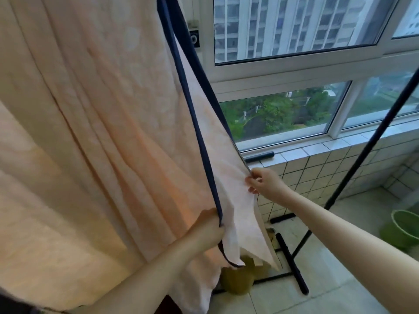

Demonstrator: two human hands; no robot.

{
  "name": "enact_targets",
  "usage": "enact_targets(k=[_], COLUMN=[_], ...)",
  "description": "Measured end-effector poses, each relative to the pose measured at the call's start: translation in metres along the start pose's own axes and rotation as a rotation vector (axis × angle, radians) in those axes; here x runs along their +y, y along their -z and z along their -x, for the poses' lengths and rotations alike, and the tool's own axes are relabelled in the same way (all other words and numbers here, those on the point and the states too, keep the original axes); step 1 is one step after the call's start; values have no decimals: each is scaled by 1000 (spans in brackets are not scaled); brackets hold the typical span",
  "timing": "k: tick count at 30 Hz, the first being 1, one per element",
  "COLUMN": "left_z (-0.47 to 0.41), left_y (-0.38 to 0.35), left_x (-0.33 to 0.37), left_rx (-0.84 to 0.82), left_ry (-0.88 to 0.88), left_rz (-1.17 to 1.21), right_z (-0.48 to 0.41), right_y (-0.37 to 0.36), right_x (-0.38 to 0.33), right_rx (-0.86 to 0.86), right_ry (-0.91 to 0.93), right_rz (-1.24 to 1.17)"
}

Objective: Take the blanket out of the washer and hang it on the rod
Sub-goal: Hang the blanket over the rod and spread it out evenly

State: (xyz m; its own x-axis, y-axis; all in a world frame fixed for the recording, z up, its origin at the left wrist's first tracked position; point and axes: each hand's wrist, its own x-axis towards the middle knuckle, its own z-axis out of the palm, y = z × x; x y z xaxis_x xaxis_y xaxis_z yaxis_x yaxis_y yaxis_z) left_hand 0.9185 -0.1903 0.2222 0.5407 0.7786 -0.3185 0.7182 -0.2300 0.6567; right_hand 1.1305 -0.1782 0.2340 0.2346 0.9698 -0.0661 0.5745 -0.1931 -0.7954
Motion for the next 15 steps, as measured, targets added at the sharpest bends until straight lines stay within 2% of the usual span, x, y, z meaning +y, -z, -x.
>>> enact_targets(k=[3, 5, 10, 15], left_z=[-6, -9, -9, -3], left_y=[-4, -10, -27, -14], left_x=[-11, -15, -6, -4], left_rx=[91, 91, 0, 119], left_ry=[88, 117, 107, 57], left_rz=[-104, -152, -80, 17], right_z=[13, 18, 23, 25], right_y=[-7, -12, -27, -35], right_x=[0, 0, -1, -12], right_rx=[-98, -137, -120, -147], right_ry=[6, 16, 35, 47], right_rz=[34, 59, 52, 66])
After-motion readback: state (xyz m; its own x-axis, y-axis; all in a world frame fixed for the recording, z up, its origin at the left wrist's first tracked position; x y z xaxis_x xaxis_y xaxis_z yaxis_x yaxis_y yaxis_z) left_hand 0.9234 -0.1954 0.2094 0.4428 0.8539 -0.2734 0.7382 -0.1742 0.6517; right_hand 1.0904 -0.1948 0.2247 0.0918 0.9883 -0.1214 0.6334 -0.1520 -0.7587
